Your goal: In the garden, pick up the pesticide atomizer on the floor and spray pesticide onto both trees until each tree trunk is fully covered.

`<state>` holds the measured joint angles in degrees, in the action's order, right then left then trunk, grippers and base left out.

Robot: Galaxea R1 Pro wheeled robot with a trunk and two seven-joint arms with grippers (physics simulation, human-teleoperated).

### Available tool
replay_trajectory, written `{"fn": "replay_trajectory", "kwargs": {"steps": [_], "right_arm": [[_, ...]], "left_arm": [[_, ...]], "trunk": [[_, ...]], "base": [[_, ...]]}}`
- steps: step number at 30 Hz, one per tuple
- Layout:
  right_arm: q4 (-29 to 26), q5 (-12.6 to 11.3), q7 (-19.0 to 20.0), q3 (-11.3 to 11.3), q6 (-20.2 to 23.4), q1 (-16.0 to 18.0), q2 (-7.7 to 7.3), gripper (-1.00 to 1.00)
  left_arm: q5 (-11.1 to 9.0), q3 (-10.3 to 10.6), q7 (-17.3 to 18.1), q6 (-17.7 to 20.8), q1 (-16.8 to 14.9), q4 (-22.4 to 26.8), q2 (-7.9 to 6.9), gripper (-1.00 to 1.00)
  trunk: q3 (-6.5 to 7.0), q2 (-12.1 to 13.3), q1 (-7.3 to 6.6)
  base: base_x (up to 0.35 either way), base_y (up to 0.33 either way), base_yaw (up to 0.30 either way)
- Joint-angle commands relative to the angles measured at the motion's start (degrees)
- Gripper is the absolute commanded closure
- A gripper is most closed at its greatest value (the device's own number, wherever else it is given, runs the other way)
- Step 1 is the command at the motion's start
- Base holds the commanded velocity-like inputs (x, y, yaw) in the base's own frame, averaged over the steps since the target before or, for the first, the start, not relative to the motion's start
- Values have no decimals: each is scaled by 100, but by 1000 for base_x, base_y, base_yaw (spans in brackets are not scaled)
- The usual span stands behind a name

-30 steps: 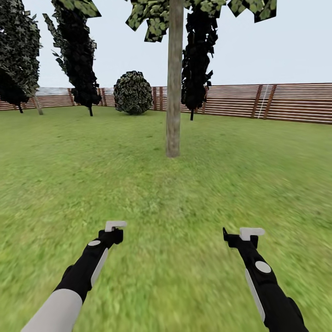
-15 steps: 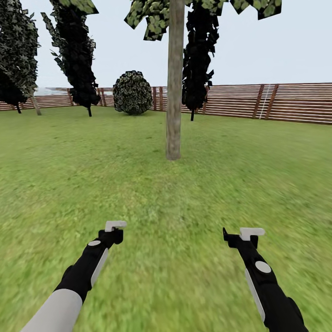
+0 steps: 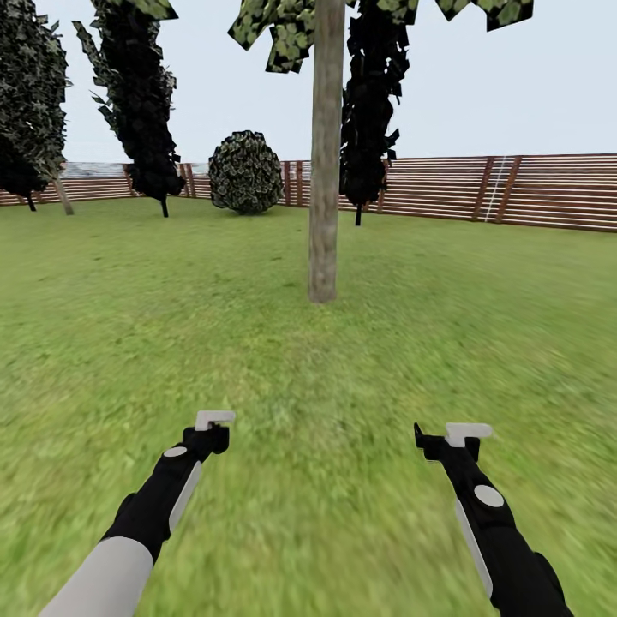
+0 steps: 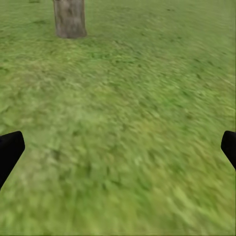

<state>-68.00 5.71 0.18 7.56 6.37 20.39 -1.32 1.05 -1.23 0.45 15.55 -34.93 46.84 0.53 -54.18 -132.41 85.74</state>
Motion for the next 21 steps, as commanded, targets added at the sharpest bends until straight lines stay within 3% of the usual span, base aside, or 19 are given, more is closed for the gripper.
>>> {"fn": "replay_trajectory", "kwargs": {"steps": [1, 21], "right_arm": [[-1, 0, 0, 0, 2, 0, 0, -100], [13, 0, 0, 0, 5, 0, 0, -100]], "left_arm": [[1, 0, -1, -1, -2, 1, 0, 100], [1, 0, -1, 0, -4, 1, 0, 100]], "trunk": [[0, 0, 0], [0, 0, 0]], "base": [[340, 0, 0], [340, 0, 0]]}}
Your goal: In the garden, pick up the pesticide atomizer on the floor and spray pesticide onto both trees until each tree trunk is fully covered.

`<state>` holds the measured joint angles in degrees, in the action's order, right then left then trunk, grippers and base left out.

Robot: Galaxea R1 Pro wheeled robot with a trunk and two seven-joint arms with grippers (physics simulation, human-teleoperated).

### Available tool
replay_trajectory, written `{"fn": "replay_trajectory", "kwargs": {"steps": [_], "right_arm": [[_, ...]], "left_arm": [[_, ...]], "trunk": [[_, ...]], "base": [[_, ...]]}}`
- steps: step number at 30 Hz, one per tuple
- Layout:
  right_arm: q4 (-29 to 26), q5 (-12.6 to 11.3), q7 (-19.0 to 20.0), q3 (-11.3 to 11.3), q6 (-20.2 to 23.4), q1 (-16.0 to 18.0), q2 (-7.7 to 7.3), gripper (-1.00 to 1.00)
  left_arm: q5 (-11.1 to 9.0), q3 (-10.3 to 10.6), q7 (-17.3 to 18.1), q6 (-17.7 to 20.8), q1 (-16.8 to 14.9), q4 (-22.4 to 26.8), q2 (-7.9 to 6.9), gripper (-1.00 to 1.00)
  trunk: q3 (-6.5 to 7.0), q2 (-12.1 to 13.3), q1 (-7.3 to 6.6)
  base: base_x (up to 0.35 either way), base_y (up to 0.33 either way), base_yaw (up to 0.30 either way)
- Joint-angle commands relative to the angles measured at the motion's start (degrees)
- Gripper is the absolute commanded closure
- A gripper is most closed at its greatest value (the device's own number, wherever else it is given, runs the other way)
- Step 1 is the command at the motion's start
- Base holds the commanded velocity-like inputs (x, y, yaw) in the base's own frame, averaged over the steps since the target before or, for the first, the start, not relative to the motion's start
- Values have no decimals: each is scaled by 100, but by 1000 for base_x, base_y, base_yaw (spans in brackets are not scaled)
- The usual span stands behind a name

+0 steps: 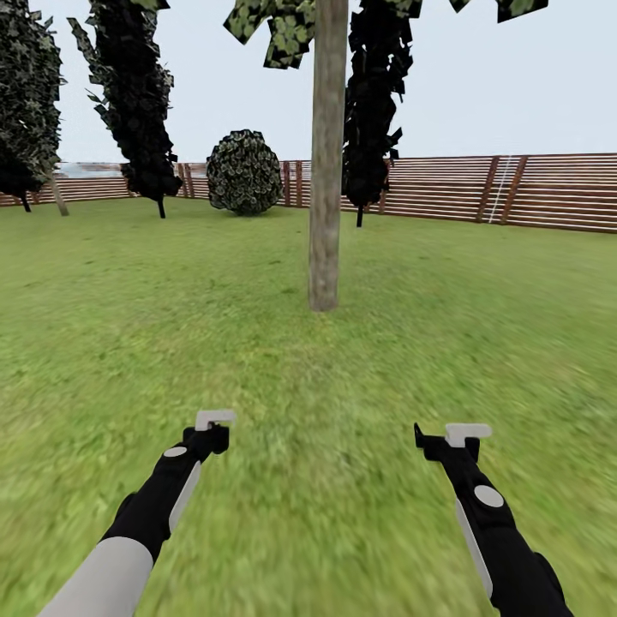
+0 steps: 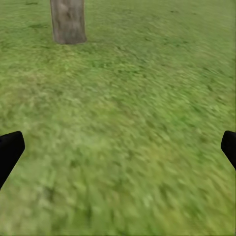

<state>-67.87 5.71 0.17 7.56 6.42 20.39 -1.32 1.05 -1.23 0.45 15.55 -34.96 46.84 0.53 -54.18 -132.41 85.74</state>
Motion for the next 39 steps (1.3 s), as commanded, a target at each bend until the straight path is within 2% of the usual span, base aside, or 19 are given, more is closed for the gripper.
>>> {"fn": "replay_trajectory", "kwargs": {"steps": [1, 25, 39], "right_arm": [[1, 0, 0, 0, 0, 0, 0, -100], [-7, 0, 0, 0, -2, 0, 0, -100], [-16, 0, 0, 0, 0, 0, 0, -100]], "left_arm": [[0, 0, -1, 1, 0, 1, 0, 100], [-5, 0, -1, 0, 0, 1, 0, 100], [1, 0, -1, 0, 0, 1, 0, 100]], "trunk": [[0, 0, 0], [0, 0, 0], [0, 0, 0]], "base": [[340, 0, 0], [340, 0, -3], [340, 0, -160]]}}
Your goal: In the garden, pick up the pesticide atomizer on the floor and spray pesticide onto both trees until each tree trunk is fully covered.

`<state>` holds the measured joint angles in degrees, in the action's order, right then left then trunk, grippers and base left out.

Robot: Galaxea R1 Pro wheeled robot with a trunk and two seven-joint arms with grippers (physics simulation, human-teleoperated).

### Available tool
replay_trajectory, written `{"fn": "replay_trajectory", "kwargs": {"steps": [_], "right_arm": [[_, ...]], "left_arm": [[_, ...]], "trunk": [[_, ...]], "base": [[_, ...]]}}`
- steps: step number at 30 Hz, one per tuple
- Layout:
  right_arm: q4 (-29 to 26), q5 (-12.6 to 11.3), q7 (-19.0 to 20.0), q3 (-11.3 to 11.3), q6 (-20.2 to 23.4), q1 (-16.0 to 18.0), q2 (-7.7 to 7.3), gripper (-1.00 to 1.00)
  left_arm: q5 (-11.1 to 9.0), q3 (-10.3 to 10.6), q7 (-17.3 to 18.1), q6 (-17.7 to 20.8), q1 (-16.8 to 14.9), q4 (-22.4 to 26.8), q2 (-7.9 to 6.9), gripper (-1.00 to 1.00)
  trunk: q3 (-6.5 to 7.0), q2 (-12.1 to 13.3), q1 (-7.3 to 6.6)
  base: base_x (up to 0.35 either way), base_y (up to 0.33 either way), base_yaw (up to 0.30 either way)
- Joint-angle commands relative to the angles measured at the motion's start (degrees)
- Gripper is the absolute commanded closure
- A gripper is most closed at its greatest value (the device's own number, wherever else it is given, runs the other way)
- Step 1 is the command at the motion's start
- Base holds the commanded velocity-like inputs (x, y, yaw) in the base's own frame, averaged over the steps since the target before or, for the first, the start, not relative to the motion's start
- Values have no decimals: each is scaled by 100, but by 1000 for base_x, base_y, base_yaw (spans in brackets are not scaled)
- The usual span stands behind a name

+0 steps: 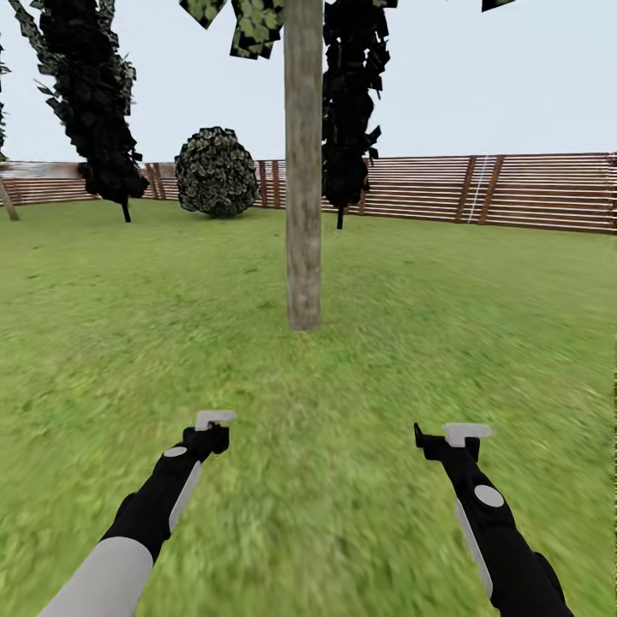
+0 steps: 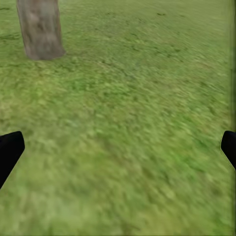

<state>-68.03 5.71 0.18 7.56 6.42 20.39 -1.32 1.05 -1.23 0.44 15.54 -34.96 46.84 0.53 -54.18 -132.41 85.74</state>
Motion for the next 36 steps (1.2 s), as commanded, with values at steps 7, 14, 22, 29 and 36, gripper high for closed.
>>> {"fn": "replay_trajectory", "kwargs": {"steps": [7, 14, 22, 29, 36], "right_arm": [[0, 0, 0, 0, 0, 0, 0, -100], [-1, 0, 0, 0, 0, 0, 0, -100], [-2, 0, 0, 0, 0, 0, 0, -100], [-2, 0, 0, 0, 0, 0, 0, -100], [-4, 0, 0, 0, 0, 0, 0, -100]], "left_arm": [[1, 0, 0, -3, 5, 1, 0, 100], [1, 0, 0, -4, 1, 1, 0, 100], [1, 0, 0, -1, 2, 1, 0, 100], [1, 0, 0, -2, 4, 1, 0, 100], [1, 0, 0, -4, 3, 1, 0, 100]], "trunk": [[0, 0, 0], [0, 0, 0], [0, 0, 0], [0, 0, 0], [0, 0, 0]], "base": [[340, 0, -200], [340, 0, -18], [340, 0, 0], [340, 0, 0], [340, 0, 0]]}}
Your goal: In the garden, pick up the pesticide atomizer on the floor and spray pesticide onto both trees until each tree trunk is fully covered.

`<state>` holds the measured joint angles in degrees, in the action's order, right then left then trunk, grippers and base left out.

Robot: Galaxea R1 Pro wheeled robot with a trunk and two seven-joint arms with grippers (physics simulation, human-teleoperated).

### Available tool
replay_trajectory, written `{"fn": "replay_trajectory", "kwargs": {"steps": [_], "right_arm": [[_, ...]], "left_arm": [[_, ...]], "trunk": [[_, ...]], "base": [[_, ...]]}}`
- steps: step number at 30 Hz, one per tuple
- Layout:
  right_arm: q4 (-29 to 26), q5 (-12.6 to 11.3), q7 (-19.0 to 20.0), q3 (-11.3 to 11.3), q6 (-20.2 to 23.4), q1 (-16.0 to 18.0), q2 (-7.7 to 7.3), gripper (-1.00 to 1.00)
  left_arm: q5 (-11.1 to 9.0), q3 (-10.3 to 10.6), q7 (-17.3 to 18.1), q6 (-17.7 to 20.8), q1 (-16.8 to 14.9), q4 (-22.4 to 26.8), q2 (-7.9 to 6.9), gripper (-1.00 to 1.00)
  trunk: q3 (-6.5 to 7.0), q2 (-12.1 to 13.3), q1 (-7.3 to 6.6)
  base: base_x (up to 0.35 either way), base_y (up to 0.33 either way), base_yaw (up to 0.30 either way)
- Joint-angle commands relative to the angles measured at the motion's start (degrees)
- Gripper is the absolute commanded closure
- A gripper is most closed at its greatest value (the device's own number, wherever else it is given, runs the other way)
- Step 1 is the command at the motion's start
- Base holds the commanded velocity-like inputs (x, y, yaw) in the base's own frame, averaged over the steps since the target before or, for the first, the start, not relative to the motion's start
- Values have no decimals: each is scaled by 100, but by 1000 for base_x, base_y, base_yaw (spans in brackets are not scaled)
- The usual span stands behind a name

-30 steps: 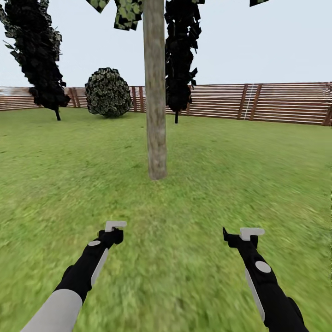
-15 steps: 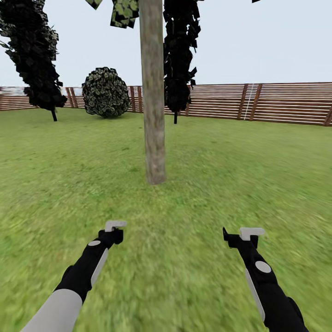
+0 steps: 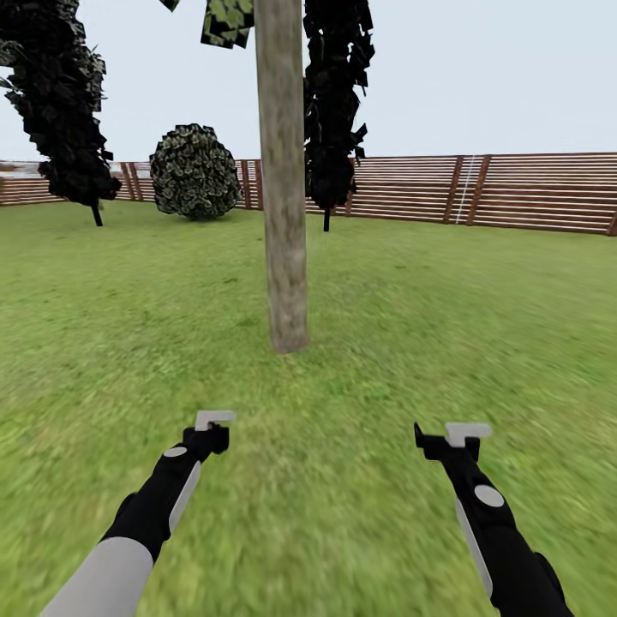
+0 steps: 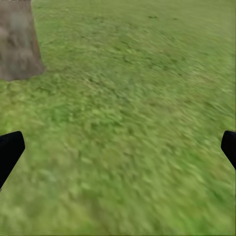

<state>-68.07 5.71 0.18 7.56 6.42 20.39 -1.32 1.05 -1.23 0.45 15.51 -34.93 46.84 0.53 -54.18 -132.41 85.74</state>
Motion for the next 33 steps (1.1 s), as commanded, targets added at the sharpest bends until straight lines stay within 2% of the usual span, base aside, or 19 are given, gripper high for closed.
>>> {"fn": "replay_trajectory", "kwargs": {"steps": [1, 33], "right_arm": [[-2, 0, 0, 0, 0, 0, 0, -100], [11, 0, 0, 0, -9, 0, 0, -100]], "left_arm": [[1, 0, -1, 0, 0, 0, 0, 100], [1, 0, -1, 2, 1, 0, 18, 100]], "trunk": [[0, 0, 0], [0, 0, 0]], "base": [[340, 5, 0], [340, 73, 0]]}}
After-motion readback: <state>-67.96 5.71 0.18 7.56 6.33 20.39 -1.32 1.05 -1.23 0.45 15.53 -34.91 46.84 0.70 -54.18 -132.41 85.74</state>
